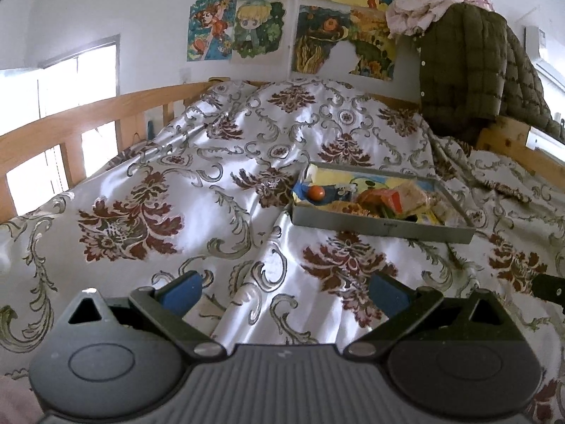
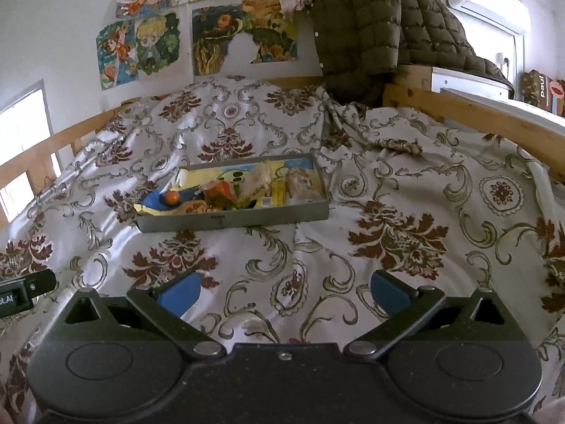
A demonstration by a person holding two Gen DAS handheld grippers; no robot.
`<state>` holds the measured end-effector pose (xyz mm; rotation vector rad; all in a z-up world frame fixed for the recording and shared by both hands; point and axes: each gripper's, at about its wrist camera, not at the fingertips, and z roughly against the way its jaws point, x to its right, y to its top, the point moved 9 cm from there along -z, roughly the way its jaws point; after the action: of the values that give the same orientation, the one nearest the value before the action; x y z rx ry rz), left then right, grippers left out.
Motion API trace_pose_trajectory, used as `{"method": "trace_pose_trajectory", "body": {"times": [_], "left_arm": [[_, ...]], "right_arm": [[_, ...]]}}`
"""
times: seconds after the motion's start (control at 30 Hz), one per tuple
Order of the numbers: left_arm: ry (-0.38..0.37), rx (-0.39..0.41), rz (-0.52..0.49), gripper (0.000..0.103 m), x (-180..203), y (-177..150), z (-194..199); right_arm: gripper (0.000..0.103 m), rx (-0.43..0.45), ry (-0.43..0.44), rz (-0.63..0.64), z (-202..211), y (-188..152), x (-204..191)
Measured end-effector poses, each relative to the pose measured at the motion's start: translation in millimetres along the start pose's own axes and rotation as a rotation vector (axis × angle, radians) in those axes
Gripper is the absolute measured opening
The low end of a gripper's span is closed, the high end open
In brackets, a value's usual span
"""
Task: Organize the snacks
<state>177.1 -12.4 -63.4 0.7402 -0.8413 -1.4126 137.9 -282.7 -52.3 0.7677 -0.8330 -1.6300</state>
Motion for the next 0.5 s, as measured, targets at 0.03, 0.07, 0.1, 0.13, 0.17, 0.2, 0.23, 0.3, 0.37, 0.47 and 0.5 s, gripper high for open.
{"method": "trace_pose_trajectory", "body": {"times": [0.03, 0.07, 0.1, 0.13, 0.17, 0.2, 0.23, 0.3, 0.37, 0.47, 0.5], "left_arm": [[0.002, -0.002, -0.004, 0.103, 0.3, -0.9, 0.4], [0.003, -0.003, -0.008, 0.103, 0.2, -2.2, 1.6], [0.005, -0.005, -0.011, 0.103, 0.4, -3.4, 2.3], [0.006, -0.006, -0.015, 0.103, 0.6, -4.4, 2.9], [0.007, -0.008, -0.018, 0.103, 0.8, -5.3, 3.2], [0.008, -0.009, -0.022, 0.103, 1.0, -6.2, 3.4], [0.010, -0.010, -0.027, 0.103, 1.4, -6.9, 3.4], [0.013, -0.015, -0.035, 0.103, 1.9, -8.4, 2.9], [0.014, -0.019, -0.039, 0.103, 2.2, -9.2, 2.3], [0.015, -0.020, -0.039, 0.103, 2.4, -9.5, 2.5], [0.015, -0.020, -0.039, 0.103, 2.2, -9.4, 2.3]], "right_arm": [[0.102, -0.001, -0.002, 0.004, 1.1, -1.1, -0.8], [0.102, -0.001, -0.003, 0.007, 2.1, -2.2, -1.5], [0.102, -0.002, -0.004, 0.010, 2.4, -2.2, -1.3], [0.102, -0.004, -0.006, 0.012, 3.0, -3.0, -1.5], [0.102, -0.007, -0.008, 0.013, 2.9, -3.8, -2.0], [0.102, -0.012, -0.009, 0.015, 2.5, -4.8, -2.4], [0.102, -0.019, -0.011, 0.020, 1.6, -6.2, -2.8], [0.102, -0.032, -0.018, 0.031, -0.4, -8.0, -3.7], [0.102, -0.037, -0.017, 0.036, -1.2, -9.1, -4.5], [0.102, -0.041, -0.017, 0.036, -1.5, -9.7, -4.3], [0.102, -0.041, -0.017, 0.035, -1.6, -9.7, -4.4]]}}
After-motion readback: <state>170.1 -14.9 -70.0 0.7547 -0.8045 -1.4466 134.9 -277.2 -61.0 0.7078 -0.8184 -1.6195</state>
